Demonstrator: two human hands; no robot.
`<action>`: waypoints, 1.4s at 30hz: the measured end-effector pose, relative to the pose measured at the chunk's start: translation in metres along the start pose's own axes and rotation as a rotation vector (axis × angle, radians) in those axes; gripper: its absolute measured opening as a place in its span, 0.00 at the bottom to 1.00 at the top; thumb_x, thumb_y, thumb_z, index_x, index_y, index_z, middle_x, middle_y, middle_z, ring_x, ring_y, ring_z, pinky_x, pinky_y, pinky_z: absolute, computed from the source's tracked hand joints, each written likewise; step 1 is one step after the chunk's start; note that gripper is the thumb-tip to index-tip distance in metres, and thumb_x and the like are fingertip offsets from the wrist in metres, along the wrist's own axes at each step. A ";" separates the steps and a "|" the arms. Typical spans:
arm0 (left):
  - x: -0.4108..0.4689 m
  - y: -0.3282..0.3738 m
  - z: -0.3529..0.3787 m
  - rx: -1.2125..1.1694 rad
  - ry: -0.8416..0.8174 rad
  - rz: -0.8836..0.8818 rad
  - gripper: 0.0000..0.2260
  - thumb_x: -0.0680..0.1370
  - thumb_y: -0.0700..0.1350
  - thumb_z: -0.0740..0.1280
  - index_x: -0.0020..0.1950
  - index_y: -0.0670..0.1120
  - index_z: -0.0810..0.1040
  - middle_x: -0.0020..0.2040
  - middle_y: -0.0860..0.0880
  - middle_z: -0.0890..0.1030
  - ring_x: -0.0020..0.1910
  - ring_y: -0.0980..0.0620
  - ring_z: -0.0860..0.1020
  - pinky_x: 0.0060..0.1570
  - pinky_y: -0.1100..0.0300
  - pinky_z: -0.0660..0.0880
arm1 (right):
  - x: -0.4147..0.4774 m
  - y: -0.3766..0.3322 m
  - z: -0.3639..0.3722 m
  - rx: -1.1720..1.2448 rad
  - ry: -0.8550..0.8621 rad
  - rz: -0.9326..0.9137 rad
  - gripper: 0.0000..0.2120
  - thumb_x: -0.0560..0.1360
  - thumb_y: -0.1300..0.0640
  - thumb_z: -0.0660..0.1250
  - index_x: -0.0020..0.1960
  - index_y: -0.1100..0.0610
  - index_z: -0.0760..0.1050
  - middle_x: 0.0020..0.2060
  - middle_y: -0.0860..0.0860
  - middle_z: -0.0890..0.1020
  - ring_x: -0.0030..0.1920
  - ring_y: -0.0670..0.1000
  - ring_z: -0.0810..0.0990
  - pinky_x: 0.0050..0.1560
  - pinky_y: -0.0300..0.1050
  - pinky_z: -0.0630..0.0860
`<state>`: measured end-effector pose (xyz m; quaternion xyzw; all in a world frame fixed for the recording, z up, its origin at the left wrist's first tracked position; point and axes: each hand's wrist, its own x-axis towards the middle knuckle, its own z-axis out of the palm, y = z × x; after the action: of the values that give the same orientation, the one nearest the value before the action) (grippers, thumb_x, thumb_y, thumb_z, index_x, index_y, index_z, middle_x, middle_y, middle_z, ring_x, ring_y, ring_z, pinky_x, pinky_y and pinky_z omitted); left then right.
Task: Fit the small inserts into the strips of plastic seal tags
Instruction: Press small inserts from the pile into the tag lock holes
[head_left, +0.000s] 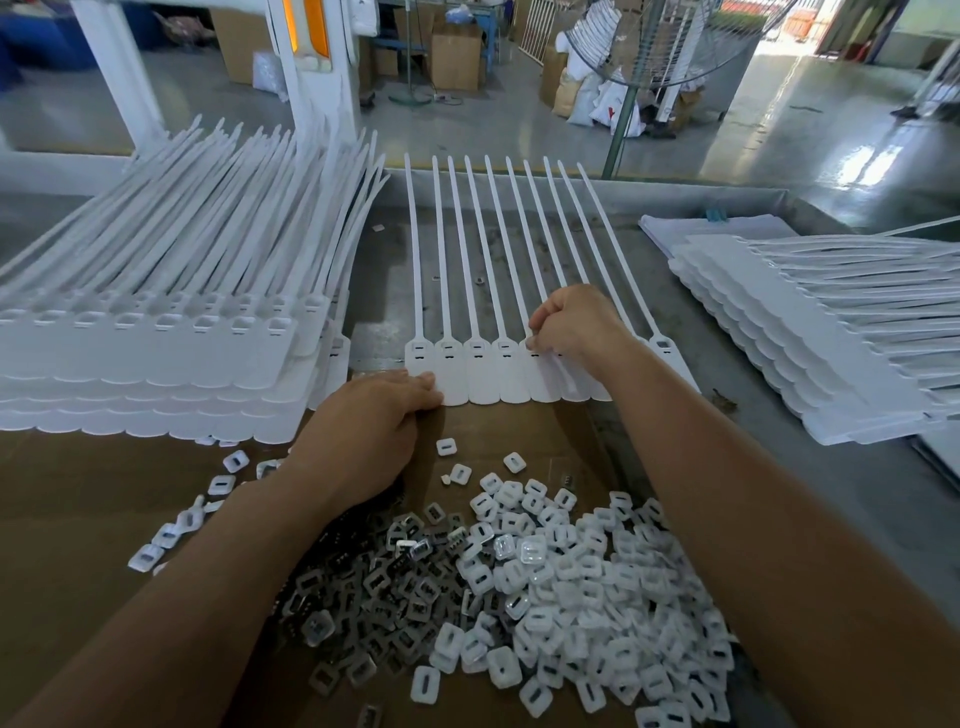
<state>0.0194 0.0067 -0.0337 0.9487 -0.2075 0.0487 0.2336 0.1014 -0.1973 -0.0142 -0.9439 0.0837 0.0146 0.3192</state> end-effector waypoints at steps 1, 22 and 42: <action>0.000 0.000 0.000 0.005 0.000 0.002 0.19 0.78 0.35 0.56 0.65 0.49 0.72 0.68 0.55 0.68 0.69 0.57 0.62 0.64 0.69 0.51 | 0.000 0.002 0.001 0.006 0.011 -0.006 0.11 0.70 0.61 0.72 0.34 0.50 0.73 0.39 0.44 0.75 0.46 0.48 0.75 0.48 0.44 0.74; 0.001 0.000 0.000 0.019 -0.018 -0.019 0.19 0.77 0.36 0.56 0.66 0.50 0.71 0.69 0.57 0.67 0.69 0.59 0.61 0.64 0.69 0.49 | -0.083 0.033 -0.049 -0.045 -0.362 -0.255 0.04 0.72 0.55 0.69 0.39 0.48 0.77 0.31 0.38 0.80 0.33 0.35 0.78 0.31 0.27 0.71; 0.002 0.000 0.000 0.017 -0.016 0.000 0.19 0.78 0.36 0.56 0.66 0.49 0.71 0.69 0.55 0.68 0.69 0.58 0.62 0.63 0.71 0.50 | -0.109 0.044 -0.055 -0.222 -0.542 -0.238 0.09 0.67 0.56 0.75 0.37 0.49 0.74 0.32 0.44 0.78 0.31 0.35 0.74 0.35 0.26 0.71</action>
<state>0.0215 0.0060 -0.0330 0.9510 -0.2087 0.0428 0.2238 -0.0150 -0.2486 0.0116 -0.9378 -0.1175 0.2374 0.2243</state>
